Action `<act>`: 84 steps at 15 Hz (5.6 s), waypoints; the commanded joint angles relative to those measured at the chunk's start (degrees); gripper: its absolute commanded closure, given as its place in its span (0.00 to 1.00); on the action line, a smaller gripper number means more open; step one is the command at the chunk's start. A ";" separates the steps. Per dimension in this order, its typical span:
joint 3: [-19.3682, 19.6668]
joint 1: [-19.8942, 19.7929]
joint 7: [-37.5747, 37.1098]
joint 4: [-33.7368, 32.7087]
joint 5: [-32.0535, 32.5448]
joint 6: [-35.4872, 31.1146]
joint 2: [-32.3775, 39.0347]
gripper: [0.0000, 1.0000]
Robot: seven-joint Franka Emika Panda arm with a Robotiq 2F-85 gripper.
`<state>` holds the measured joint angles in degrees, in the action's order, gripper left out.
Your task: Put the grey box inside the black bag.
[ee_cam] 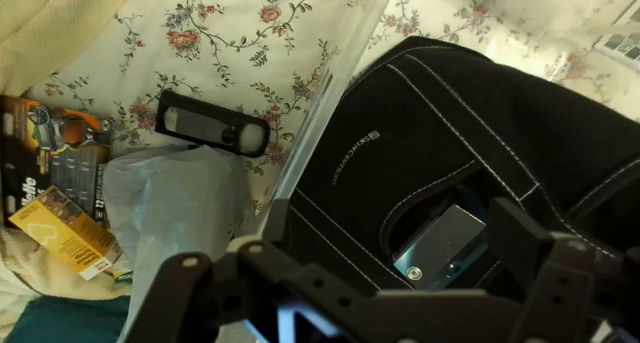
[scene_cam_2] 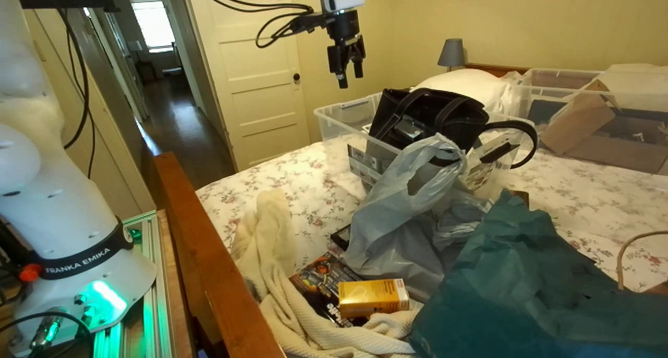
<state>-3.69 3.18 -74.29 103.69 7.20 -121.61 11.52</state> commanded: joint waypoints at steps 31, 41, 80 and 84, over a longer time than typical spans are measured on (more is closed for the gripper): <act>9.51 2.46 -7.90 -33.76 -3.88 -11.40 37.78 0.42; 11.01 4.10 -8.27 -26.94 -3.21 -10.54 29.99 0.87; 13.29 -1.89 -17.58 -27.34 0.08 -15.54 24.26 0.87; 13.31 -2.38 -17.69 -32.23 -1.68 -14.33 28.38 0.87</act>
<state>10.39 1.96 -93.09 77.32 8.12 -137.01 35.50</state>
